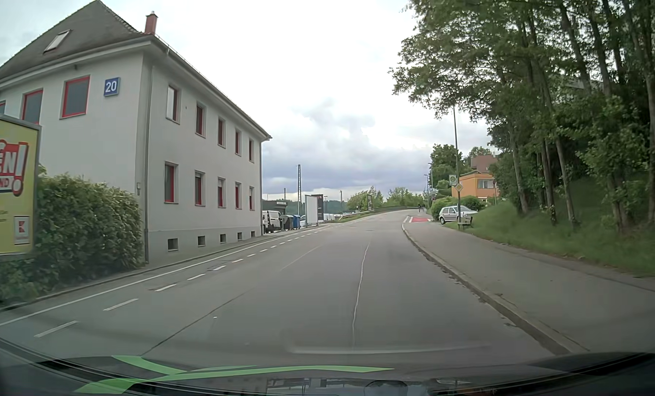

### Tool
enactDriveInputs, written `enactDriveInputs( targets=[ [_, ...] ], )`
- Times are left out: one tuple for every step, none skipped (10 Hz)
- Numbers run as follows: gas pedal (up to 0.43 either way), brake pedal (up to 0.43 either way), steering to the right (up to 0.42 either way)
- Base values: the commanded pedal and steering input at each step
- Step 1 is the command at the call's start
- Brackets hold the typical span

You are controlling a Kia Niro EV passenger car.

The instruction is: Follow the waypoints while adhering to traffic rules and regulations

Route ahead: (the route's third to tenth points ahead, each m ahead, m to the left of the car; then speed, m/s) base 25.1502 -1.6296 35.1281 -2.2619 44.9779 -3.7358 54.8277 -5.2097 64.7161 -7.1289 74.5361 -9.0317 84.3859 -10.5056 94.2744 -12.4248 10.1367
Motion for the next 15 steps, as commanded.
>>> enactDriveInputs(
  targets=[
    [0.059, 0.0, 0.012],
    [0.059, 0.0, 0.015],
    [0.067, 0.0, 0.015],
    [0.067, 0.0, 0.014],
    [0.067, 0.0, 0.014],
    [0.079, 0.0, 0.014],
    [0.079, 0.0, 0.012],
    [0.079, 0.0, 0.01],
    [0.079, 0.0, 0.009],
    [0.079, 0.0, 0.009],
    [0.079, 0.0, 0.009],
    [0.079, 0.0, 0.009],
    [0.079, 0.0, 0.008],
    [0.079, 0.0, 0.009],
    [0.079, 0.0, 0.009]
  ],
)
